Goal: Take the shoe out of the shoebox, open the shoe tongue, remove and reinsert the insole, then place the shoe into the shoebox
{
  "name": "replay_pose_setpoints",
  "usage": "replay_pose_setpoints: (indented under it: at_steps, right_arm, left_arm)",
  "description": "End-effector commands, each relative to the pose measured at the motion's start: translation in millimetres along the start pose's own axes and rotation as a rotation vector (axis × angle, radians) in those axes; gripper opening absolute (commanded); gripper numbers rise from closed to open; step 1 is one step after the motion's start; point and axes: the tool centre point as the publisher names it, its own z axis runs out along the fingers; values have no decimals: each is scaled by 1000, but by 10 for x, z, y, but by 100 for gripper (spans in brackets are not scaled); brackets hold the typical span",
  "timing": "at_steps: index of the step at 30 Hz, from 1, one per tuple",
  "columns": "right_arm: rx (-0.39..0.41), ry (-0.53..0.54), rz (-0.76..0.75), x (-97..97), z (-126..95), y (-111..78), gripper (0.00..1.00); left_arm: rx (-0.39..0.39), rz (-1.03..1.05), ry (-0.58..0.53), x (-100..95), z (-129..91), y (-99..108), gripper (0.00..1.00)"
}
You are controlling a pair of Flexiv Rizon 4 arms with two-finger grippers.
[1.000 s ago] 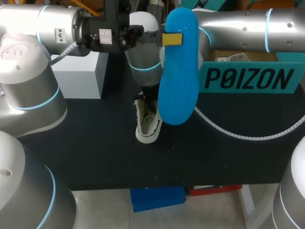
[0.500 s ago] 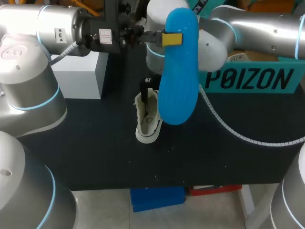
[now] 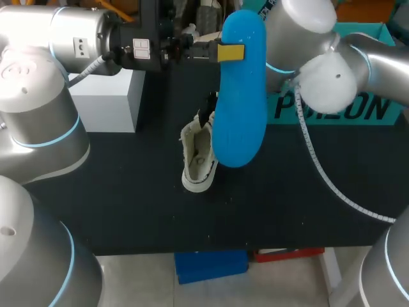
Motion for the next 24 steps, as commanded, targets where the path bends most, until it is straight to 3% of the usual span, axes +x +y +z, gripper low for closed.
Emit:
replay_pose_setpoints:
  at_steps: [1,6,14,24]
  right_arm:
    - [-10,314,0,-79,3,-55,100]
    - [-16,328,7,-100,-39,-72,100]
    - [-82,541,60,-3,-223,-6,100]
    - [-84,674,149,103,-321,66,100]
  left_arm:
    - [0,-1,-4,6,10,7,0]
    - [0,-1,-4,6,10,7,0]
    - [0,-1,-4,6,10,7,0]
    - [0,-1,-4,6,10,7,0]
